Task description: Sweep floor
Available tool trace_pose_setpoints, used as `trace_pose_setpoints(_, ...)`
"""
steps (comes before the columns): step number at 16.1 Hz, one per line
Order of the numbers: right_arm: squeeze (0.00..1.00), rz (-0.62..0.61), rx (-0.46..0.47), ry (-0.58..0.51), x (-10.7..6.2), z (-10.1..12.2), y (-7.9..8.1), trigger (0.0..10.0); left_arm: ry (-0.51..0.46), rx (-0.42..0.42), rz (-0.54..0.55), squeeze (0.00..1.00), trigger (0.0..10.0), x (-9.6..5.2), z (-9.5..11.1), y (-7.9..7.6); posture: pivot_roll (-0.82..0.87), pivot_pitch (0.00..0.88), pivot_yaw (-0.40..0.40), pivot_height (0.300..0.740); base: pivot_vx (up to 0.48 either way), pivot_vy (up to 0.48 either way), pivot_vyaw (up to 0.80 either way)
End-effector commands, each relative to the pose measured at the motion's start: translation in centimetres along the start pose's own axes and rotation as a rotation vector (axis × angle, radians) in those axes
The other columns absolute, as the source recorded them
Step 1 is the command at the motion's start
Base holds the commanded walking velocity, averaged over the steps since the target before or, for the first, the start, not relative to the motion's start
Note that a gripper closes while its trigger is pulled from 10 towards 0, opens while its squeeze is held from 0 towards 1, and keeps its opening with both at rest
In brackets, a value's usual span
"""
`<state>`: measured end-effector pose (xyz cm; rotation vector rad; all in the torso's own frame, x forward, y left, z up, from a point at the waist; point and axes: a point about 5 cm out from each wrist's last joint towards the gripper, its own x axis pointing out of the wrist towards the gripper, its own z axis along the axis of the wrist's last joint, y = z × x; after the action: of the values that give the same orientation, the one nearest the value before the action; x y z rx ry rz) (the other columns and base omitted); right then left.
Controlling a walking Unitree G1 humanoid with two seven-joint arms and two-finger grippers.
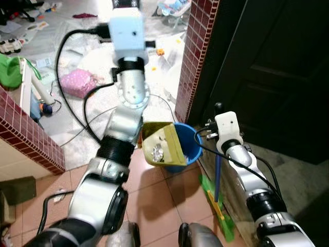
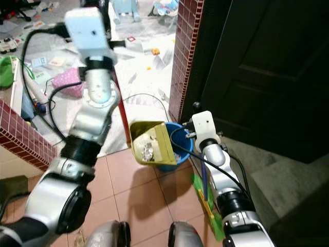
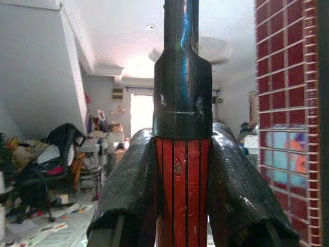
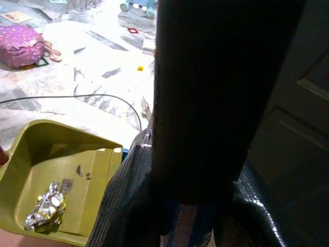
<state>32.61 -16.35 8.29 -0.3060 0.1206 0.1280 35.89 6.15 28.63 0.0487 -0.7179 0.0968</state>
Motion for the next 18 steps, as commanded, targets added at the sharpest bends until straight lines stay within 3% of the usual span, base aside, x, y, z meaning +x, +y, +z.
trace_pose_setpoints(1,0.00,-0.018,-0.063,0.046,-0.4,-1.0,-0.4,10.0,-0.132,0.000,-0.080,0.00,10.0,0.1,2.0,-2.0,-0.12,0.106,0.014,0.740,0.000,0.000,0.00)
trace_pose_setpoints(3,0.00,-0.020,-0.062,0.044,-0.4,-1.0,-0.3,10.0,-0.162,0.011,-0.158,0.00,10.0,-1.1,1.9,-3.6,-0.12,0.108,0.018,0.740,0.000,0.000,0.00)
trace_pose_setpoints(5,0.00,-0.026,-0.058,0.038,-0.4,-0.9,-0.3,10.0,-0.190,0.030,-0.295,0.00,10.0,-3.4,1.0,-6.0,-0.12,0.111,0.021,0.740,0.000,0.000,0.00)
trace_pose_setpoints(7,0.00,-0.028,-0.059,0.035,-0.4,-0.9,-0.3,10.0,-0.202,0.002,-0.375,0.00,10.0,-3.9,1.1,-6.9,-0.12,0.111,0.021,0.740,0.000,0.000,0.00)
trace_pose_setpoints(9,0.00,-0.030,-0.059,0.029,-0.4,-0.8,-0.3,10.0,-0.223,-0.065,-0.614,0.00,10.0,-5.6,1.4,-9.3,-0.12,0.109,0.021,0.740,0.000,0.000,0.00)
trace_pose_setpoints(11,0.00,-0.030,-0.060,0.023,-0.4,-0.7,-0.3,10.0,-0.237,-0.080,-0.693,0.00,10.0,-6.8,1.4,-10.0,-0.12,0.106,0.023,0.740,0.000,0.000,0.00)
trace_pose_setpoints(13,0.00,-0.029,-0.060,0.018,-0.4,-0.6,-0.3,10.0,-0.223,-0.136,-0.912,0.00,10.0,-9.5,1.2,-11.6,-0.12,0.106,0.022,0.740,0.000,0.000,0.00)
trace_pose_setpoints(15,0.00,-0.028,-0.060,0.014,-0.4,-0.6,-0.3,10.0,-0.238,-0.098,-1.046,0.00,10.0,-11.1,0.8,-12.5,-0.12,0.104,0.019,0.740,0.000,0.000,0.00)
trace_pose_setpoints(18,0.00,-0.025,-0.060,0.005,-0.3,-0.5,-0.3,10.0,-0.250,-0.097,-1.129,0.00,10.0,-12.2,0.7,-12.9,-0.12,0.103,0.018,0.740,0.000,0.000,0.00)
